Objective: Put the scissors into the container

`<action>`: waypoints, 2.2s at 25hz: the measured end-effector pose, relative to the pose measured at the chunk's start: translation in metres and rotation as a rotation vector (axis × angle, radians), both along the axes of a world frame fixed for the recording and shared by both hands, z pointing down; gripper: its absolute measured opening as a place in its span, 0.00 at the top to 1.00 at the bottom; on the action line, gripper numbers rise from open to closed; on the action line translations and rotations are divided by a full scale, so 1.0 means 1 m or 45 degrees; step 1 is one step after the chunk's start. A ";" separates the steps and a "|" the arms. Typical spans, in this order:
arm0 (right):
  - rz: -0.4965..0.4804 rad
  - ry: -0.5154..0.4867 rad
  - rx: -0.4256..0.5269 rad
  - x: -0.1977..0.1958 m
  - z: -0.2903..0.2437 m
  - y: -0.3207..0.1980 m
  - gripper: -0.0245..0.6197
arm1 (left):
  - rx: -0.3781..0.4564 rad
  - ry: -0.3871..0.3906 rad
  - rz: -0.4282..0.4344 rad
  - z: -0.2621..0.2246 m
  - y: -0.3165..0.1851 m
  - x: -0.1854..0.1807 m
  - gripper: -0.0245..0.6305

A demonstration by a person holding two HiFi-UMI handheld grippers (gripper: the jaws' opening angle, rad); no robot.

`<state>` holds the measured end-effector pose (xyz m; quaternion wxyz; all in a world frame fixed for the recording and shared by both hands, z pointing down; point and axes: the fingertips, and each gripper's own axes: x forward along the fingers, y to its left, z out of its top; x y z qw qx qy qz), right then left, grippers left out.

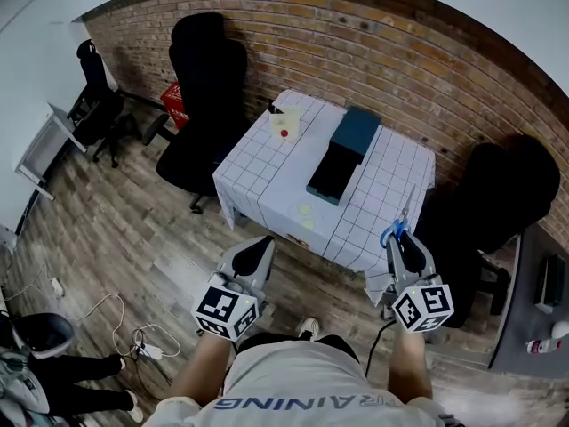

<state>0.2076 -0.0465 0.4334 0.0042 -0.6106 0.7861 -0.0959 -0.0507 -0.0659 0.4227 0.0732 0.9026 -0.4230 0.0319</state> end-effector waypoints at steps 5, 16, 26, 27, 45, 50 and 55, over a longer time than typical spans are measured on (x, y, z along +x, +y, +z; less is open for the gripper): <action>0.013 -0.008 -0.025 0.029 0.007 -0.033 0.80 | 0.000 -0.013 0.026 0.004 -0.039 0.032 0.96; 0.149 0.074 -0.086 0.064 0.015 -0.100 0.80 | -0.051 0.043 0.191 0.022 -0.147 0.078 0.96; 0.388 0.149 -0.223 0.039 0.022 -0.198 0.80 | -0.082 -0.007 0.472 0.041 -0.282 0.073 0.96; 0.399 0.149 -0.242 0.031 0.027 -0.210 0.80 | -0.092 -0.009 0.492 0.044 -0.296 0.069 0.96; 0.335 0.198 -1.035 -0.032 0.252 -0.313 0.80 | -0.368 0.010 0.645 0.099 -0.357 0.049 0.96; 0.281 0.267 -1.242 -0.032 0.302 -0.323 0.80 | -0.399 -0.011 0.572 0.106 -0.362 0.036 0.96; 0.257 0.311 -1.376 -0.026 0.322 -0.331 0.80 | -0.407 -0.013 0.472 0.107 -0.369 0.020 0.96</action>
